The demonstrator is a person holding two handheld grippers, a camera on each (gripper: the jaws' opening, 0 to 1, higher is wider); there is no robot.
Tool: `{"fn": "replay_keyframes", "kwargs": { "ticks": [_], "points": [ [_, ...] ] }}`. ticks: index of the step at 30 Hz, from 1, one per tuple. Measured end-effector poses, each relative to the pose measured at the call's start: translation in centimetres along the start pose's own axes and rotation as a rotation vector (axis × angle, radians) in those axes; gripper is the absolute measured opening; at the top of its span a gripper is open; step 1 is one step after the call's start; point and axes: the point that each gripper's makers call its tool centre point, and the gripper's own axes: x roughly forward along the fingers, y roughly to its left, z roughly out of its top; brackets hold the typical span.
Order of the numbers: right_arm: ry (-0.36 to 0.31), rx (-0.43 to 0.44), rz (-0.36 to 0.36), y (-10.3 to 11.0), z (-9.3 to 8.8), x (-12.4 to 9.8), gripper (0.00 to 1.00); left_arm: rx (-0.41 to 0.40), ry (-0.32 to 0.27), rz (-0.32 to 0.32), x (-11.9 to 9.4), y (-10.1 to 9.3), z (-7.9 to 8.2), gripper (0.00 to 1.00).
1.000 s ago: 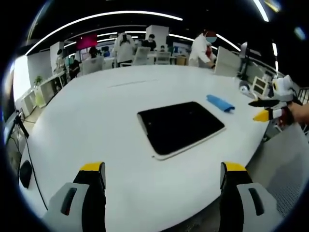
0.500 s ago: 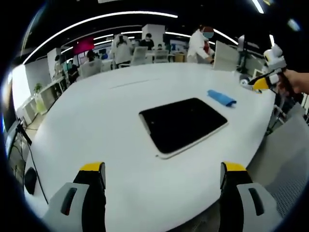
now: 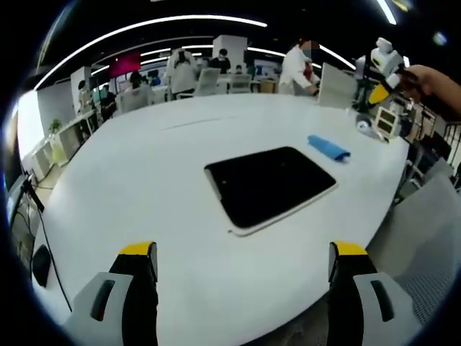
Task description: Wipe the mirror surface with the cleaning cloth until all visible marks leave the cleaned area.
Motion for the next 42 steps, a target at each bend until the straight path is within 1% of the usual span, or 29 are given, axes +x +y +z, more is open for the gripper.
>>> {"fn": "replay_keyframes", "kwargs": {
  "ticks": [1, 2, 4, 7, 8, 11, 14, 17, 22, 24, 27, 29, 32, 37, 40, 42],
  "points": [
    [0.005, -0.006, -0.005, -0.3, 0.4, -0.1, 0.92, 0.000, -0.001, -0.001, 0.0, 0.0, 0.0, 0.99],
    [0.027, -0.016, -0.006, -0.5, 0.7, -0.2, 0.92, -0.004, 0.000, 0.000, 0.0, 0.0, 0.0, 0.99],
    [0.079, -0.029, 0.001, -0.8, 0.8, -0.2, 0.93, -0.013, 0.001, 0.003, 0.0, 0.1, 0.0, 0.99],
    [0.108, -0.044, 0.000, -1.2, 2.2, -0.1, 0.93, -0.001, 0.006, 0.002, 0.0, 0.1, -0.1, 0.99],
    [0.120, -0.048, 0.003, -1.2, 2.4, 0.0, 0.93, 0.000, 0.008, 0.000, 0.0, 0.1, -0.1, 0.99],
    [0.128, -0.058, 0.001, -1.8, 3.4, 0.6, 0.94, 0.002, 0.013, -0.002, 0.0, 0.1, -0.2, 0.99],
    [0.127, -0.055, -0.001, -1.8, 3.8, 1.1, 0.94, -0.003, 0.010, -0.004, 0.0, 0.1, -0.2, 0.99],
    [0.125, -0.060, -0.001, -1.9, 4.0, 1.7, 0.93, -0.005, 0.011, 0.001, 0.0, 0.2, -0.2, 0.99],
    [0.135, -0.071, -0.011, -2.7, 3.5, 3.1, 0.89, -0.004, 0.013, -0.002, 0.1, 0.1, -0.2, 0.99],
    [0.127, -0.068, -0.021, -3.1, 3.3, 3.6, 0.86, -0.006, 0.012, -0.002, 0.1, 0.2, -0.2, 0.99],
    [0.111, -0.060, -0.037, -3.8, 2.5, 4.7, 0.84, -0.016, 0.009, 0.001, 0.1, 0.3, -0.2, 0.99],
    [0.100, -0.061, -0.038, -4.0, 2.2, 5.4, 0.81, -0.020, 0.006, 0.005, 0.1, 0.4, -0.2, 0.99],
    [0.064, -0.051, -0.066, -4.6, 1.6, 6.5, 0.79, -0.030, 0.004, 0.010, 0.0, 0.5, -0.1, 0.99],
    [0.026, -0.009, -0.050, -4.6, 0.8, 8.0, 0.78, -0.029, 0.008, 0.005, 0.1, 0.4, -0.2, 0.99],
    [-0.023, 0.017, -0.058, -4.8, 0.8, 8.6, 0.76, -0.046, 0.007, 0.009, 0.1, 0.6, -0.3, 0.99],
    [-0.081, 0.011, -0.059, -4.9, 1.3, 9.2, 0.71, -0.052, 0.004, 0.009, 0.1, 0.6, -0.2, 0.97]
  ]
}}
